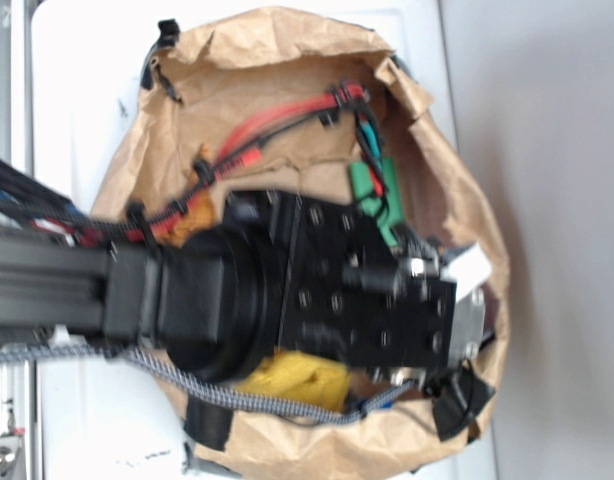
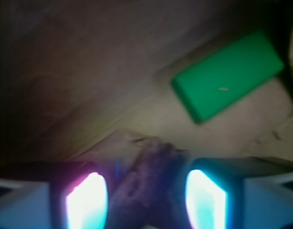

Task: Grab the wood chip.

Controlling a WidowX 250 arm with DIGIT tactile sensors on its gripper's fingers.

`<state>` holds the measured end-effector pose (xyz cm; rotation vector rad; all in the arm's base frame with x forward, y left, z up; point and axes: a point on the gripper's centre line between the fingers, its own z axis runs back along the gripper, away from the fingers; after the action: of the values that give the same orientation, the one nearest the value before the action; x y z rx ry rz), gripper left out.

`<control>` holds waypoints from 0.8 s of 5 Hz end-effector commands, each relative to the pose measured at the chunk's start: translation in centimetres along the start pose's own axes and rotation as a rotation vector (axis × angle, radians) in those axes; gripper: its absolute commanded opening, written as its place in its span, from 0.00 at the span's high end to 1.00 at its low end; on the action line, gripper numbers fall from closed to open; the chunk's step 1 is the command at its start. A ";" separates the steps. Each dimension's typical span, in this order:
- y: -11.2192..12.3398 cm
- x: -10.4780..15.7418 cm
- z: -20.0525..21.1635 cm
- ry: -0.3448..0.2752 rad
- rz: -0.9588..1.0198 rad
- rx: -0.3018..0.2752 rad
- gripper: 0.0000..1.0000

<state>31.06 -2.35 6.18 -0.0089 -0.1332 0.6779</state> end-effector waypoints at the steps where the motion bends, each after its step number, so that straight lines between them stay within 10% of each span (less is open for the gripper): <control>1: -0.4 1.4 2.0 -0.030 0.094 -0.069 0.00; 4: -2.1 0.0 -0.8 0.005 0.103 -0.068 0.00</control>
<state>31.74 -3.26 4.31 -0.0403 -0.1130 0.7942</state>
